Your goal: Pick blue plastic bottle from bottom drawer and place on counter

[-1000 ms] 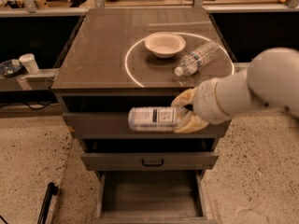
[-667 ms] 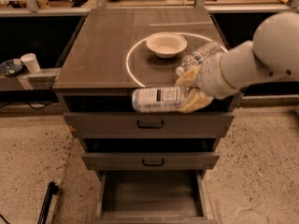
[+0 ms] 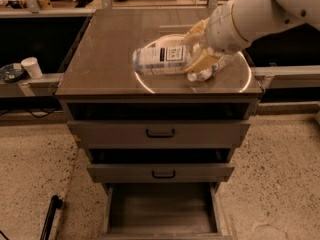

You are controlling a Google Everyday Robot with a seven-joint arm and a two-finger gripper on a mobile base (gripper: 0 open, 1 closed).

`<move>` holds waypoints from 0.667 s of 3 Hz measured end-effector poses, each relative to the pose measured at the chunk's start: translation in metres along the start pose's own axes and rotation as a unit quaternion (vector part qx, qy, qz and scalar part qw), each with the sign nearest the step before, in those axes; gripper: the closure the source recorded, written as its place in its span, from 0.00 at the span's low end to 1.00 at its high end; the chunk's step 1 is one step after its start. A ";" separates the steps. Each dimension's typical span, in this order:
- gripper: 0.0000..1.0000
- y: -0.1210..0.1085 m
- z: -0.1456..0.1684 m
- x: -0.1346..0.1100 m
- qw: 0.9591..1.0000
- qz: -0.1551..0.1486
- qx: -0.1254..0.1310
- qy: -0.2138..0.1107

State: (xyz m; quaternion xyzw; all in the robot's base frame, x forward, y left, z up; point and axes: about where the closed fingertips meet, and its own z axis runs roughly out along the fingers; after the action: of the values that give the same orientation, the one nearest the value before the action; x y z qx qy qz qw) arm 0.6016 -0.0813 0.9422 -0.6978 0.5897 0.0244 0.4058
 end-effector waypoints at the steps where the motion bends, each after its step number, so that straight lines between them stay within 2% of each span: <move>1: 1.00 -0.045 0.052 -0.003 0.998 0.050 0.019 -0.032; 2: 1.00 -0.067 0.104 -0.006 0.995 0.084 0.020 -0.055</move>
Offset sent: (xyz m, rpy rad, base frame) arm 0.1506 0.0993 -0.0513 0.2660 0.1021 -0.1050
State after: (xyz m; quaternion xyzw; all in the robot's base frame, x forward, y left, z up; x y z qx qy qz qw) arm 0.7028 -0.0167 0.9119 -0.6353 0.6231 0.0847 0.4482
